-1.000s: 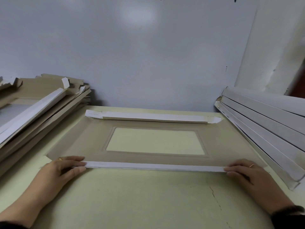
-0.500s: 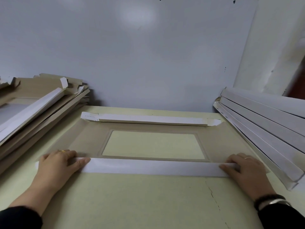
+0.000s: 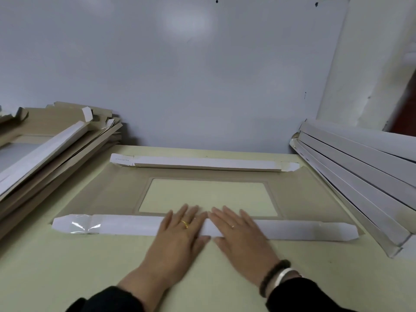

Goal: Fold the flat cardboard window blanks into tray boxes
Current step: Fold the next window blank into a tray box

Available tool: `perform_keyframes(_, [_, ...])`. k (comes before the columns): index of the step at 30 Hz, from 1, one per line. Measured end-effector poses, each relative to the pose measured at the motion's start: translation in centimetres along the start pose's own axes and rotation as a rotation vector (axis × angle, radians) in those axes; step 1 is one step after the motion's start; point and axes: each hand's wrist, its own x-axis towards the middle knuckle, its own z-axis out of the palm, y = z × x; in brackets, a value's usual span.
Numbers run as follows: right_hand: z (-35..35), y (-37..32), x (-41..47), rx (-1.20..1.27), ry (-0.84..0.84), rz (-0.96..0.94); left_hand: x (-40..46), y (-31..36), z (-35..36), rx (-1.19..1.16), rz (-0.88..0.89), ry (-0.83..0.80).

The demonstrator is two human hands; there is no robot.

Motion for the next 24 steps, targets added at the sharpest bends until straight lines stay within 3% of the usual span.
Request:
perform_keyframes(2, [1.0,-0.3,0.3,0.055,-0.117,0.032,0.3,0.6,0.3,0.013,-0.034,-0.056])
perform_keyframes(8, [0.1,4.7,-1.5,0.002,-0.222,0.192,-0.8,-3.8,-0.8,0.05,-0.262,-0.122])
perform_keyframes(18, [-2.3,12.4,-6.6,-0.012,-0.191,0.465,-3.1,-10.6,-2.9,0.058,-0.526,-0.106])
perform_keyframes(21, [-3.2,13.0,-7.6,0.082,-0.073,0.529,-3.0,-11.6,-3.4,0.062,-0.582,-0.106])
perform_keyframes(24, [-4.3,12.3,-7.9,0.184,0.164,0.531,-2.8,-12.0,-3.5,0.054,-0.576,-0.053])
